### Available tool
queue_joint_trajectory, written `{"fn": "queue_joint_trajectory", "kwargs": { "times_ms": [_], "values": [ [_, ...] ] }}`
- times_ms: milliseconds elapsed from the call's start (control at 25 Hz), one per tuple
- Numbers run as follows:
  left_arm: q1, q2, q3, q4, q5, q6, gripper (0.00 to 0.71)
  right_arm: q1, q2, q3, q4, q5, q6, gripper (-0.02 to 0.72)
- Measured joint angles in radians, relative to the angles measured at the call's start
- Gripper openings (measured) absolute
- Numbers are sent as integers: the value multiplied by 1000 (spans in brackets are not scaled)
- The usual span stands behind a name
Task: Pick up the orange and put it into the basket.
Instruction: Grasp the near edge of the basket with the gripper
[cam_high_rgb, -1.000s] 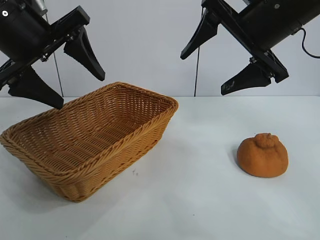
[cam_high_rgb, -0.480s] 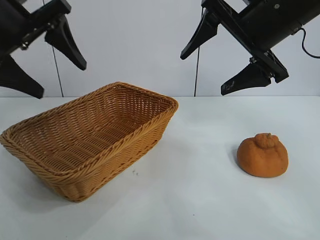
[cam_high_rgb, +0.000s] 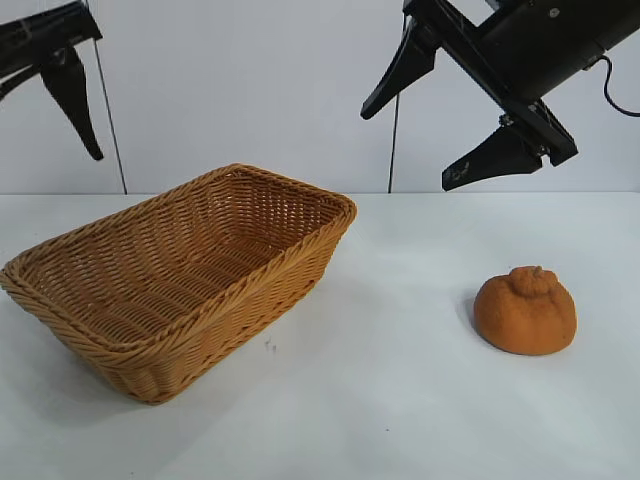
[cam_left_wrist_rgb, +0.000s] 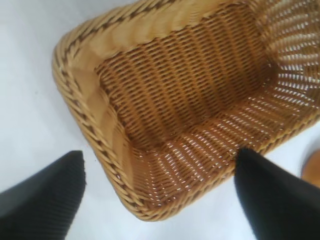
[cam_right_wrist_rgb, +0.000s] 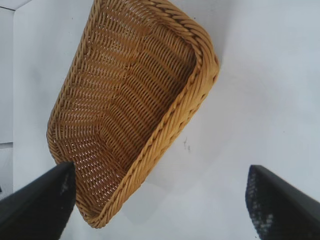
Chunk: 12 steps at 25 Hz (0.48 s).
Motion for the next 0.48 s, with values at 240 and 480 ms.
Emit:
{"fn": "queue_joint_trajectory", "kwargs": {
  "times_ms": [240,480],
  "values": [
    [0,84,60,7,-31,-58,581,0,0,0,0,3,0,631],
    [0,172,63,-14,-113,-70,581,0,0,0,0,7,0,631]
  ]
}}
